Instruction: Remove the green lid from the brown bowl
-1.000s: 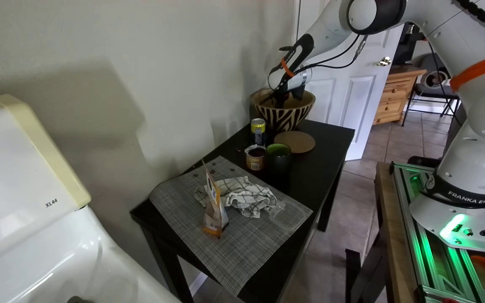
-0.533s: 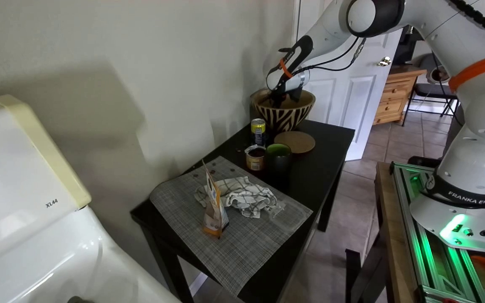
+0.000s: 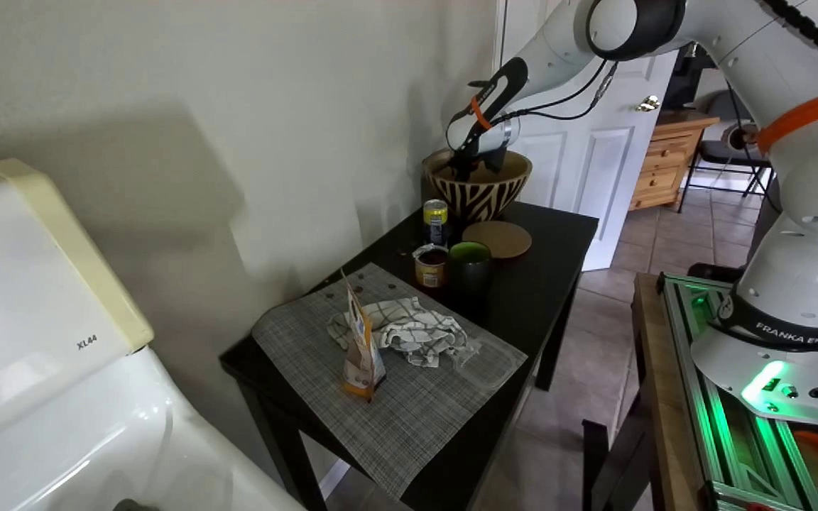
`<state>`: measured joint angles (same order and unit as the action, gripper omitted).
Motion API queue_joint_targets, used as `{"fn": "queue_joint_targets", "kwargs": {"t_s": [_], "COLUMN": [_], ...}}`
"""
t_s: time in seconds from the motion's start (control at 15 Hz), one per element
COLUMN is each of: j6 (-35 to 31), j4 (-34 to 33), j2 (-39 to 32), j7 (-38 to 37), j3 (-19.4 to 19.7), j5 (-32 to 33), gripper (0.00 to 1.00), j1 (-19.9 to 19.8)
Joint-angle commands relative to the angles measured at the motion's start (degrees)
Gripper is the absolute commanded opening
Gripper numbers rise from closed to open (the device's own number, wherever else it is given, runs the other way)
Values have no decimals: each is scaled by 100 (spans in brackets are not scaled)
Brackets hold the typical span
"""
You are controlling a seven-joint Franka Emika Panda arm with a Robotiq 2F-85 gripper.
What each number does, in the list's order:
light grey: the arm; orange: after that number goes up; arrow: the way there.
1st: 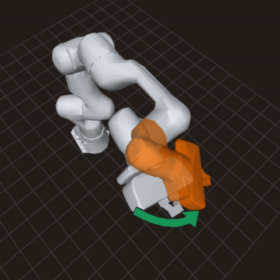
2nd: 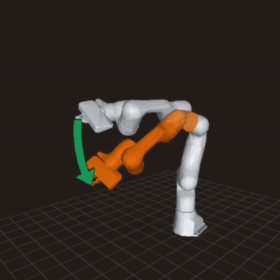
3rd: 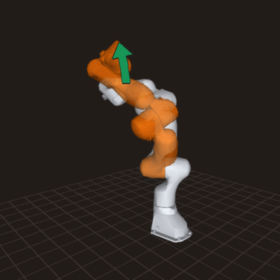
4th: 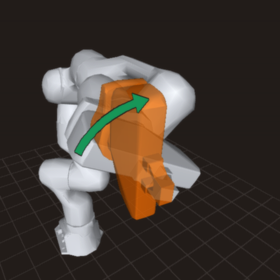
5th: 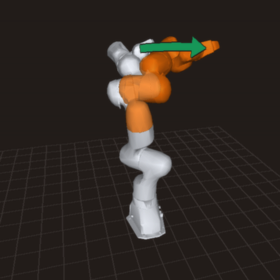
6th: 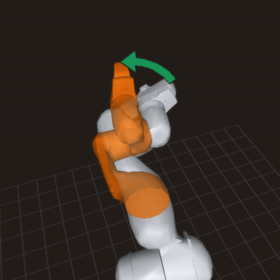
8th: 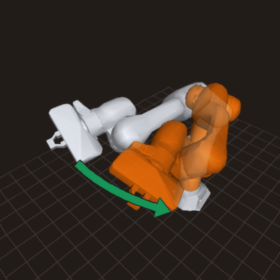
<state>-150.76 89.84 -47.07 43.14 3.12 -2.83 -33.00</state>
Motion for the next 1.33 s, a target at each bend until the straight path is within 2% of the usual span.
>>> {"fn": "queue_joint_targets", "kwargs": {"t_s": [0.0,0.33,0.47,0.53,0.6,0.8,1.0,1.27], "j6": [54,-43,-119,-156,-186,-233,-242,-228], "j4": [-28,-49,-80,-100,-117,-166,-121,58], "j2": [-130,-275,-299,-310,-316,-353,-340,-138], "j7": [-42,-141,-235,-291,-340,-519,-703,-885], "j3": [-22,174,337,424,501,706,854,877], "j5": [90,273,426,507,578,799,1030,1205], "gripper": [97,97,93,82,67,43,25,9], "j1": [-12,116,221,274,317,449,569,660]}}
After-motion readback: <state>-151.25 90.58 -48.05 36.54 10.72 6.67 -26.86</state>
